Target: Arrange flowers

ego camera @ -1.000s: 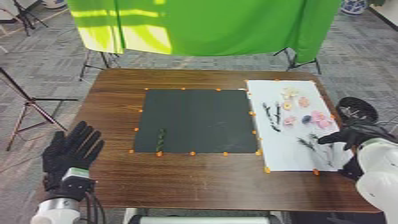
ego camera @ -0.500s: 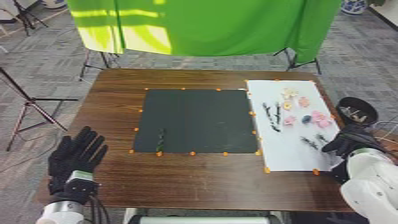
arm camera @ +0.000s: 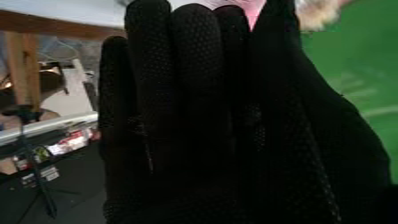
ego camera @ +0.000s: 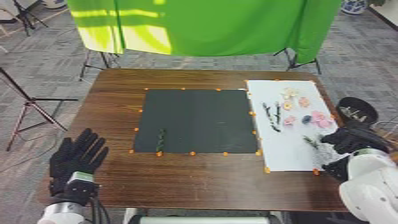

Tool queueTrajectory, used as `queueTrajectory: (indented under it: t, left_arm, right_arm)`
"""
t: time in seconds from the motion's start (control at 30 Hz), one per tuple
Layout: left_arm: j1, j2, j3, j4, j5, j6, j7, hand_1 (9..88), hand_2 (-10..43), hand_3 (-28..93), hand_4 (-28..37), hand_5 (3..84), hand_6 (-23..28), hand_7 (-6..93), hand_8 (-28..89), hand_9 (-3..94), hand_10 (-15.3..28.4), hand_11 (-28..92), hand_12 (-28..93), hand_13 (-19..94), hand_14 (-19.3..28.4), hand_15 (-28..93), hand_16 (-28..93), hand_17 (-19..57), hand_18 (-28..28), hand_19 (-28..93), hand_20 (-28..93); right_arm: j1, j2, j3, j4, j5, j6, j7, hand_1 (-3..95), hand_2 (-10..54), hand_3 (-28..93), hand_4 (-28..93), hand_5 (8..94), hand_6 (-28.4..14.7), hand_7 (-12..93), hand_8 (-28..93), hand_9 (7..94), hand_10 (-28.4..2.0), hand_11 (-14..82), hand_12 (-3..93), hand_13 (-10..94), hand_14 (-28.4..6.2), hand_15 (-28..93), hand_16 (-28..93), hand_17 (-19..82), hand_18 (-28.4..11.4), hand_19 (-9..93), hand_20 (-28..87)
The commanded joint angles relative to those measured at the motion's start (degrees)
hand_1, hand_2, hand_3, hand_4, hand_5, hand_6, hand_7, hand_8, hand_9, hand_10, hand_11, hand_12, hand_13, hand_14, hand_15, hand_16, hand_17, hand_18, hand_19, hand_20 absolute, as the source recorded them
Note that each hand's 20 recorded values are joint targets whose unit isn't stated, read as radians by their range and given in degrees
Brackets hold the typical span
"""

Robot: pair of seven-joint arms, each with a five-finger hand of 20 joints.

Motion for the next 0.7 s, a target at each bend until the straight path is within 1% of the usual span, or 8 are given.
queueTrajectory:
  t: [0.03, 0.1, 0.13, 0.2, 0.37, 0.53, 0.6, 0.7]
  left_arm:
    - [0.5, -0.27, 0.19, 0.36, -0.43, -0.04, -0.8, 26.6, 16.4, 72, -28.3, 43.6, 10.9, 14.5, -8, 31.2, 16.6, 26, 11, 20, 16.7, 38, -8, -7.8, 14.5, 37, 9]
    - [0.42, -0.25, 0.25, 0.44, -0.34, -0.1, -0.89, 26.6, 16.4, 72, -28.3, 43.6, 10.9, 14.4, -8, 31.2, 16.6, 26, 11, 20, 16.7, 38, -8, -7.8, 14.5, 37, 9]
    - [0.38, -0.13, 0.22, 0.49, -0.45, -0.17, -0.82, 26.6, 16.4, 72, -28.3, 43.6, 10.9, 14.4, -8, 31.2, 16.6, 26, 11, 20, 16.7, 38, -8, -7.8, 14.5, 37, 9]
    - [0.23, -0.06, 0.16, 0.61, -0.36, -0.1, -0.84, 26.7, 16.4, 72, -28.3, 43.6, 10.9, 14.5, -8, 31.2, 16.6, 26, 11, 20, 16.7, 38, -8, -7.8, 14.5, 37, 9]
    - [-0.07, -0.04, 0.24, 0.85, -0.37, -0.25, -1.31, 26.6, 16.3, 72, -28.3, 43.6, 11.0, 14.4, -8, 31.2, 16.7, 26, 11, 20, 16.7, 38, -8, -7.8, 14.5, 37, 9]
    - [0.1, -0.01, 0.31, 0.74, -0.54, -0.02, -1.47, 26.7, 16.3, 71, -28.3, 43.6, 11.0, 14.4, -8, 31.2, 16.7, 26, 11, 20, 16.8, 38, -8, -7.8, 14.5, 37, 9]
    - [-0.17, -0.09, 0.43, 0.88, -0.56, -0.06, -1.83, 26.7, 16.3, 72, -28.3, 43.6, 11.0, 14.4, -8, 31.2, 16.7, 26, 11, 20, 16.8, 38, -8, -7.8, 14.5, 37, 9]
    - [-0.23, -0.12, 0.56, 0.85, -0.59, 0.16, -1.75, 26.7, 16.4, 72, -28.3, 43.6, 10.9, 14.5, -8, 31.2, 16.7, 26, 11, 20, 16.7, 38, -8, -7.9, 14.5, 37, 9]
  right_arm:
    - [2.14, 0.85, 0.31, -2.08, -1.34, -9.32, 4.24, 52.6, -8.9, 73, -28, 77.9, -1.2, 30, 6, 86.4, -12.9, 17.6, 25.7, 71, -9.9, 27, 27, 24, -18.6, 60, 16]
    - [2.31, 0.67, 0.64, -1.45, -1.6, -15.33, 5.13, 47.9, -9.3, 73, -28, 74.1, -2.1, 24, 2, 79.8, -13.8, 18.3, 20.1, 67, -11.5, 28, 22, 22, -19.7, 61, 16]
    - [2.24, 0.68, 0.43, -1.06, -1.95, -16.41, 5.25, 43.0, -9.5, 75, -28, 67.9, -3.6, 19, -7, 73.1, -15.0, 16.7, 17.7, 62, -12.8, 29, 20, 21, -20.6, 62, 16]
    - [1.94, 0.32, 0.24, -0.65, -1.53, -16.97, 6.01, 38.3, -9.5, 76, -28, 61.1, -6.2, 14, -12, 64.6, -16.8, 14.2, 15.7, 55, -15.1, 30, 18, 19, -21.5, 63, 16]
    - [1.48, -0.53, -0.09, 1.29, -0.09, -18.18, 5.68, 36.8, -9.5, 76, -28, 58.2, -6.8, 13, -11, 60.2, -16.7, 12.4, 14.7, 50, -15.8, 30, 16, 18, -21.8, 63, 15]
    - [1.12, -1.18, -2.07, 4.39, 1.58, -10.63, 2.98, 41.2, -9.5, 75, -28, 64.9, -2.5, 15, -12, 67.9, -13.6, 12.7, 14.1, 55, -13.2, 28, 16, 20, -21.2, 65, 15]
    - [1.22, -1.1, -3.52, 5.62, 0.65, -6.7, 3.45, 49.3, -9.5, 70, -28, 72.4, -0.8, 17, -5, 75.0, -12.6, 13.5, 15.4, 61, -11.4, 26, 18, 22, -20.2, 66, 16]
    - [0.99, -0.97, -3.8, 5.49, 1.6, -3.77, 3.78, 55.5, -9.5, 68, -28, 80.0, 0.2, 23, 2, 85.6, -11.6, 10.6, 26.2, 67, -9.8, 26, 23, 24, -19.4, 67, 17]
